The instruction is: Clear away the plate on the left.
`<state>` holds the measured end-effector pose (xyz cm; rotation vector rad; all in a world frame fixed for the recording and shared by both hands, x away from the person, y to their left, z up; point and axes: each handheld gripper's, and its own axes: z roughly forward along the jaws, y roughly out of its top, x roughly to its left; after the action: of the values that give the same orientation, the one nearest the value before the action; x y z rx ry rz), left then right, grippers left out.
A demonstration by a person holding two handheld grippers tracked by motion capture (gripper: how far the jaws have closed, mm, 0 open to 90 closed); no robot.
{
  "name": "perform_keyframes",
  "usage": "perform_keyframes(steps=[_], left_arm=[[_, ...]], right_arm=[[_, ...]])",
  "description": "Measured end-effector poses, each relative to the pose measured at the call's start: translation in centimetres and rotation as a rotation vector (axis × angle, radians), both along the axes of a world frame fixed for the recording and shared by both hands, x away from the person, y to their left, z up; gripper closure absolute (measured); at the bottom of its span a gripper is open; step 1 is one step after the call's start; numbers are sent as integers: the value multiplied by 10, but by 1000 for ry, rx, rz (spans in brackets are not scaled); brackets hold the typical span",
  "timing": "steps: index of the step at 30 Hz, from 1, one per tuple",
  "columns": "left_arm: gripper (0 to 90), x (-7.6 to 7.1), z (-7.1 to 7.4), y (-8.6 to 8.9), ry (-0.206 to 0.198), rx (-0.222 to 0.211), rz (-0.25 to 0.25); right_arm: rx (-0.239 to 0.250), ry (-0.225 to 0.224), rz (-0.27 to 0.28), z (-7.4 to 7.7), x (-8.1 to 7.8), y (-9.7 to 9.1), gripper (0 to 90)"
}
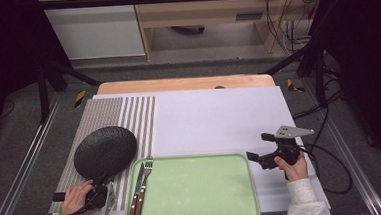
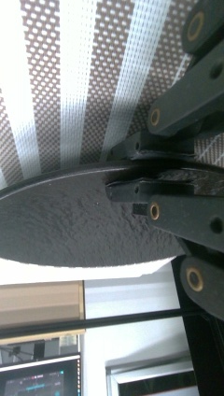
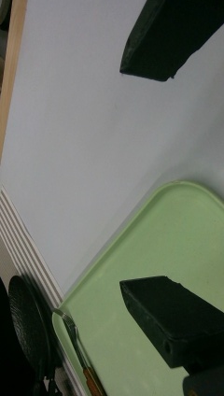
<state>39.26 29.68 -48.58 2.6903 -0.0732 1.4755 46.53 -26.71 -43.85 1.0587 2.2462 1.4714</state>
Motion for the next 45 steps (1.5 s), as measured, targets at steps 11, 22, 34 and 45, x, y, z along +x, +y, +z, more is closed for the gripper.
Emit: perform_keyframes(steps=[11,22,34,45], left_arm=[[858,0,8,0,-22,-9,4],[863,2,14,0,-8,-25,4],[865,4,20,2,8,-58,-1],[865,5,24,2,21,-73,3]], right_arm=[[-3,2,-1,0,0,0,5],[-5,0,-1,0,0,0,5],[-6,2,-1,0,0,0,5],[-6,1,-2,0,0,0,5]])
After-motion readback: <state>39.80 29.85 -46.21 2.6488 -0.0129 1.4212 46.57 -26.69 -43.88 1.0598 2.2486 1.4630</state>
